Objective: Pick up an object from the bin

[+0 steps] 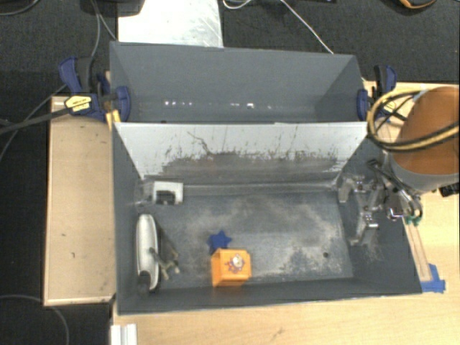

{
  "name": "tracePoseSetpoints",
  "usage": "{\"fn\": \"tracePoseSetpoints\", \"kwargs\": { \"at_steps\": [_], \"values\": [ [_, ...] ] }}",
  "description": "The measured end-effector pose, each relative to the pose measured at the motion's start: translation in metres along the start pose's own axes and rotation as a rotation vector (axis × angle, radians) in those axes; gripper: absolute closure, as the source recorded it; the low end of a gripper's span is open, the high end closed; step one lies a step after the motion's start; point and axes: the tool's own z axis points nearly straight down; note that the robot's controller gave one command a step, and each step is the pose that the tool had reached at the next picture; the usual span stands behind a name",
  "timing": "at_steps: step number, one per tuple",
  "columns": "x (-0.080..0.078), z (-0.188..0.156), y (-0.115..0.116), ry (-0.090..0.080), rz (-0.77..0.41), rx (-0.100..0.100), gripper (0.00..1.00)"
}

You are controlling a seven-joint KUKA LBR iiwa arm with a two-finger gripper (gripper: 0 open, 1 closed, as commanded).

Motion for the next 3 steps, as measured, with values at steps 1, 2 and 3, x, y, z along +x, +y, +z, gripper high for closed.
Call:
{"fn": "tracePoseSetpoints", "kwargs": {
  "at_steps": [1,2,3],
  "values": [
    [-0.002,-0.004,0.001,-0.008,-0.005,0.001,0.00],
    [-0.031,-0.025,0.014,-0.007,-0.026,0.001,0.00],
    [-0.029,-0.020,0.006,-0.009,-0.011,0.001,0.00]
  ]
}}
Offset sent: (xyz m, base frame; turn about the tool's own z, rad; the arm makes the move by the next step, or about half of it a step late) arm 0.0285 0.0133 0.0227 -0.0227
